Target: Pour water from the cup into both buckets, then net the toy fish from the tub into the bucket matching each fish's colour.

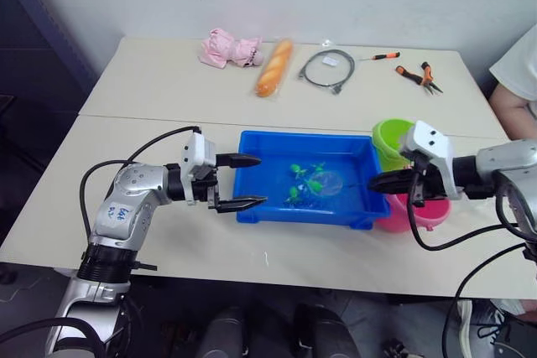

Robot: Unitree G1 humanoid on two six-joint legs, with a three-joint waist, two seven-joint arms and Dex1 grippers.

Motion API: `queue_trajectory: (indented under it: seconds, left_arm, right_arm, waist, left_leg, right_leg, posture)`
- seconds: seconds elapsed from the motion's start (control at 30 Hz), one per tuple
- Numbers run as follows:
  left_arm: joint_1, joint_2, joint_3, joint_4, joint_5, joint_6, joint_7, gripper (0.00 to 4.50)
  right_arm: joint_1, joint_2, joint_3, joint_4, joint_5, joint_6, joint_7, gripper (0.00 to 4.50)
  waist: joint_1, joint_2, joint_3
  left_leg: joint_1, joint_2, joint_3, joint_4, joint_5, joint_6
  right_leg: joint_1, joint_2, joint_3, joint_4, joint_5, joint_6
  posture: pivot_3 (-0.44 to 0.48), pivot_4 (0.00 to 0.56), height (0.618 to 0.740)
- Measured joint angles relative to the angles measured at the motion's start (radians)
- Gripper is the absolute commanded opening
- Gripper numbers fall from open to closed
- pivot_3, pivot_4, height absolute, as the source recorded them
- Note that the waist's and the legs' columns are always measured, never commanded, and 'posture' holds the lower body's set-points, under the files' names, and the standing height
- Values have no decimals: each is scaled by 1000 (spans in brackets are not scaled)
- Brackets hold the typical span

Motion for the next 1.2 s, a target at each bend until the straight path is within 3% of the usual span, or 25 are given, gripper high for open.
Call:
queue_trajectory:
  seconds: [0.17, 0.43, 0.7, 0.87, 1.2]
  left_arm:
    - [6, 14, 9, -1, 0, -2, 1, 4388]
    - [-18, -30, 51, 0, -16, 42, 76, 4388]
    - [-75, -96, 65, 1, -32, 85, 138, 4388]
    - [-85, -108, 64, 36, -21, 71, 141, 4388]
    - [-92, -156, 40, 65, -5, 56, 174, 4388]
  right_arm:
    - [115, 8, -137, -42, 62, -38, -54, 0]
    - [351, 148, -375, -186, 88, -168, -241, 0]
    - [384, 182, -494, -207, 113, -171, -384, 0]
    - [385, 135, -531, -114, 76, -236, -418, 0]
    - [383, 102, -413, 132, -236, -666, -615, 0]
  waist:
    - [1, 0, 0]
    - [5, 0, 0]
    - [-1, 0, 0]
    - [2, 0, 0]
    - [-1, 0, 0]
  left_leg:
    - [0, 0, 0, 0, 0, 0]
    - [0, 0, 0, -1, 0, 0]
    - [1, 0, 1, -2, 0, 0]
    - [1, -1, 2, -2, 1, 1]
    - [1, -1, 3, -2, 1, 1]
  right_leg:
    - [0, 0, 0, 0, 0, 0]
    - [0, 0, 0, 1, 0, 0]
    - [0, 1, 1, 1, 1, 1]
    - [0, 1, 1, 0, 1, 1]
    - [0, 1, 2, 0, 1, 1]
  posture:
    - [0, 150, 740]
    - [0, 150, 740]
    - [0, 150, 740]
    - [0, 150, 740]
    - [0, 150, 740]
